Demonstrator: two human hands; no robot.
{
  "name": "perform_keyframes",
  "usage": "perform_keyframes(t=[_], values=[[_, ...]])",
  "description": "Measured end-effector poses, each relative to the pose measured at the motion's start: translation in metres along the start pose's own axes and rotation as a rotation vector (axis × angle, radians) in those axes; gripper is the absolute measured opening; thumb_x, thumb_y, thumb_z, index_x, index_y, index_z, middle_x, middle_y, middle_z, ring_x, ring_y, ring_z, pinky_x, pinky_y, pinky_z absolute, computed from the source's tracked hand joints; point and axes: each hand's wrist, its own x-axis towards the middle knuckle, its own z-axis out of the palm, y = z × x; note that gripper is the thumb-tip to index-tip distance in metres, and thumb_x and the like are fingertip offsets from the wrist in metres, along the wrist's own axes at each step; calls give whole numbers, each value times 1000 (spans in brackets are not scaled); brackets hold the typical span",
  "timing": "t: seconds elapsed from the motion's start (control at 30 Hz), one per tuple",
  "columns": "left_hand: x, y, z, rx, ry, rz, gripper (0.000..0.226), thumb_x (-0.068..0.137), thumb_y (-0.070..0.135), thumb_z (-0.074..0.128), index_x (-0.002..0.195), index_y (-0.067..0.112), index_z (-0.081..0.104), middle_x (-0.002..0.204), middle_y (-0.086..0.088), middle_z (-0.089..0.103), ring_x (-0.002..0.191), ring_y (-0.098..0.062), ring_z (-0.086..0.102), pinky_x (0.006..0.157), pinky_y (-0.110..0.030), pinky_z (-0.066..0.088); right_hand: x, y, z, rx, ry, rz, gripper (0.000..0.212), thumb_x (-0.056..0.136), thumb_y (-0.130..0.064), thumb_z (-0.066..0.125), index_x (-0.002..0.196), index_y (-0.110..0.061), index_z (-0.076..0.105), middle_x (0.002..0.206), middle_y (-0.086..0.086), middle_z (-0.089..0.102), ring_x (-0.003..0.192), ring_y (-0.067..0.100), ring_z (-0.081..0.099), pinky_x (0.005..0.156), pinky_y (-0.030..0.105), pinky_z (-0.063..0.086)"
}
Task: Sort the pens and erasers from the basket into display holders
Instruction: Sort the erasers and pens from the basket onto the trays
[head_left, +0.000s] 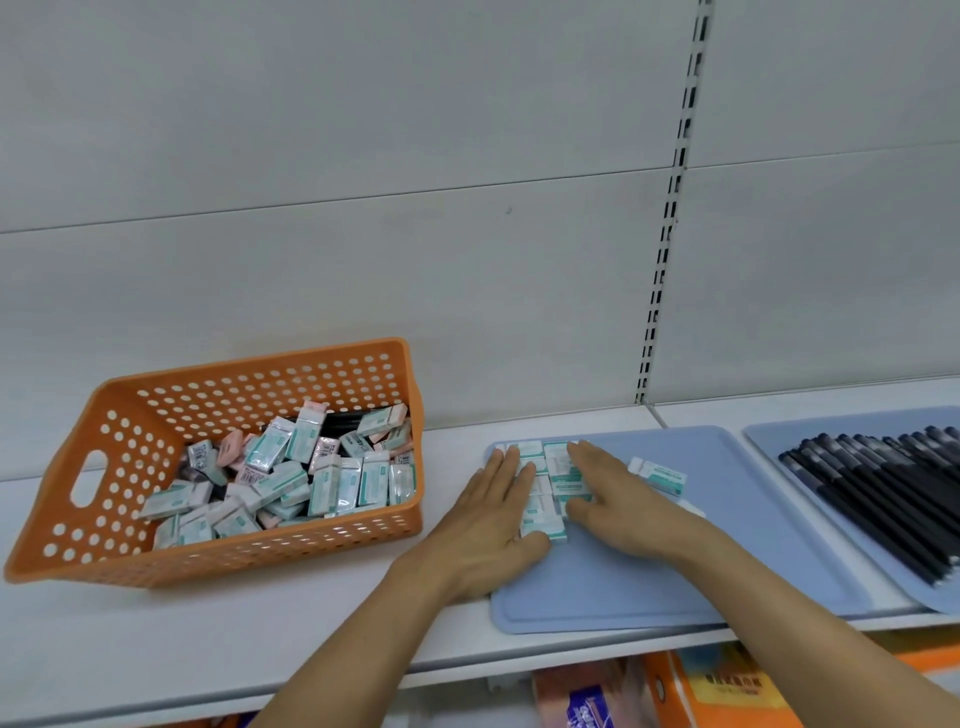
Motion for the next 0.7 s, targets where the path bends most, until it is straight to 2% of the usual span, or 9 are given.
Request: perform_keyframes(t=[0.1, 0.17, 0.23, 0.37, 0.47, 0.53, 0.6, 0.7], values=[[0, 0, 2, 24, 22, 3, 82, 93, 49, 34, 154, 20, -11, 159, 1, -26, 141, -8, -32, 120, -32, -10, -5, 4, -9, 55, 39, -19, 68, 99, -21, 49, 155, -20, 11, 161, -5, 10, 147, 10, 10, 115, 20, 9], [-3, -2, 3, 29, 40, 25, 80, 92, 50, 30, 154, 22, -12, 159, 3, -26, 140, -6, -33, 120, -33, -12, -14, 12, -22, 69, 170, -70, 66, 97, -21, 54, 153, -22, 19, 158, -9, 18, 146, 8, 14, 110, 15, 10], [-9, 1, 2, 17, 76, 62, 77, 93, 51, 29, 154, 26, -11, 159, 8, -24, 140, -2, -32, 120, -33, -13, -27, 25, -37, 51, 259, -79, 64, 95, -24, 59, 151, -26, 26, 151, -14, 24, 144, 6, 15, 109, 15, 12], [2, 20, -1, 14, 149, 118, 71, 98, 57, 34, 155, 31, 0, 161, 16, -11, 145, 0, -19, 120, -33, -11, -34, 53, -52, 4, 220, 62, 58, 95, -32, 57, 148, -25, 33, 156, -6, 26, 144, 13, 18, 115, 30, 21], [29, 26, -6, -27, 149, -15, 83, 91, 70, 33, 156, 27, 2, 163, 6, -8, 148, -8, -13, 121, -36, -8, -30, 56, -43, 11, 195, 94, 53, 96, -34, 55, 145, -25, 38, 153, -3, 33, 138, 15, 29, 110, 28, 26], [37, 21, -8, -23, 81, -107, 96, 86, 76, 33, 156, 20, -1, 163, -1, -11, 149, -14, -14, 121, -37, -7, -33, 57, -35, -14, 174, 88, 55, 95, -39, 56, 145, -27, 37, 151, -4, 34, 136, 14, 32, 107, 25, 28], [35, 19, -4, 19, 19, -122, 103, 83, 80, 33, 156, 18, -4, 163, -1, -14, 148, -14, -16, 121, -37, -6, -40, 60, -30, -12, 147, 51, 59, 93, -44, 56, 146, -29, 34, 153, -9, 29, 139, 9, 26, 107, 20, 25], [31, 17, -3, 43, 34, -114, 101, 83, 81, 30, 156, 20, -3, 163, 3, -12, 148, -11, -14, 121, -36, -5, -48, 67, -28, 52, 104, 30, 75, 83, -58, 60, 147, -39, 26, 153, -19, 19, 141, 0, 17, 112, 21, 20]])
